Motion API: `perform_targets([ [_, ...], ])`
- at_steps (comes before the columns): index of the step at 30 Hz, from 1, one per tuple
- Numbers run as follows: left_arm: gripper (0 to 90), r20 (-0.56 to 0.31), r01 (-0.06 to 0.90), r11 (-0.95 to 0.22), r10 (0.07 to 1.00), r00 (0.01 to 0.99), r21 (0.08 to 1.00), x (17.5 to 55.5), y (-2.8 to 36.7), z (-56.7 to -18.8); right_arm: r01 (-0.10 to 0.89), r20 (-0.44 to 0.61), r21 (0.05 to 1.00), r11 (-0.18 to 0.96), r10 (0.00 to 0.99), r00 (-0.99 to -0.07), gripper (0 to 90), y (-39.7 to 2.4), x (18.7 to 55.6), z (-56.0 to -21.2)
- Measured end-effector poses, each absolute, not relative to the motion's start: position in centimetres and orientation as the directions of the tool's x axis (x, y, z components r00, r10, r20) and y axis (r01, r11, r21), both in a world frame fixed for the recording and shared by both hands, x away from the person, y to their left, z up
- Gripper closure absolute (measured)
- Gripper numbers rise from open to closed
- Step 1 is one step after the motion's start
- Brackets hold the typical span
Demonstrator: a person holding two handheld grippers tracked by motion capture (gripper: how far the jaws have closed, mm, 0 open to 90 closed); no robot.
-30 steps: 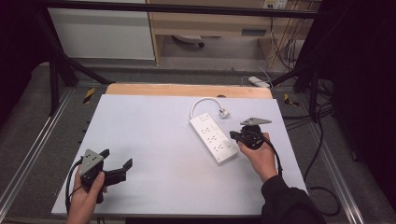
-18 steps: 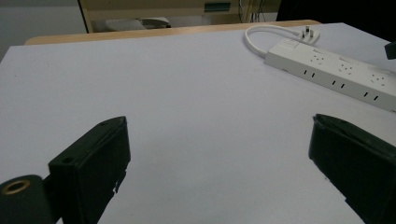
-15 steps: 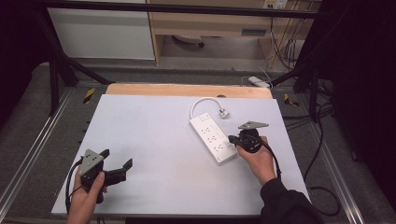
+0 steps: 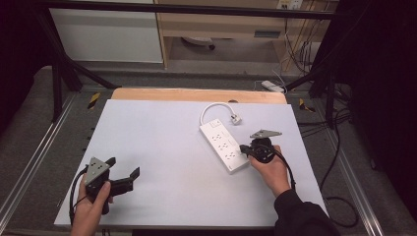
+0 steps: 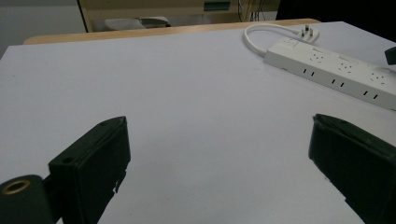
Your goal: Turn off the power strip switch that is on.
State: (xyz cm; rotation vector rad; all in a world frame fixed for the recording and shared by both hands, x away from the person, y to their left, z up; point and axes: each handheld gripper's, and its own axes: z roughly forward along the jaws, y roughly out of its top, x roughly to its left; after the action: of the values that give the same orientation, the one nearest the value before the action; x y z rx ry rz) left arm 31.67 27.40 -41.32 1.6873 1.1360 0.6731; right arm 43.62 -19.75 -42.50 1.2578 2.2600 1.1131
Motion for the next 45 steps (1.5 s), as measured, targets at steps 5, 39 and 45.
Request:
perform_targets([
  [5, 5.6, -0.069, 0.379, -0.103, 0.908, 0.414, 0.919, 31.68, 27.35, -41.33, 0.572, 0.084, 0.759, 0.312, 0.823, -0.561, 90.0, -19.67, 43.53, -42.53],
  [39, 5.6, -0.063, 0.378, -0.109, 0.907, 0.416, 0.919, 31.68, 27.43, -41.31, 0.559, 0.067, 0.763, 0.325, 0.820, -0.568, 90.0, -19.41, 43.21, -43.17],
  [45, 5.6, -0.063, 0.378, -0.110, 0.907, 0.416, 0.919, 31.68, 27.43, -41.31, 0.552, 0.065, 0.770, 0.320, 0.822, -0.566, 90.0, -19.48, 43.05, -43.28],
])
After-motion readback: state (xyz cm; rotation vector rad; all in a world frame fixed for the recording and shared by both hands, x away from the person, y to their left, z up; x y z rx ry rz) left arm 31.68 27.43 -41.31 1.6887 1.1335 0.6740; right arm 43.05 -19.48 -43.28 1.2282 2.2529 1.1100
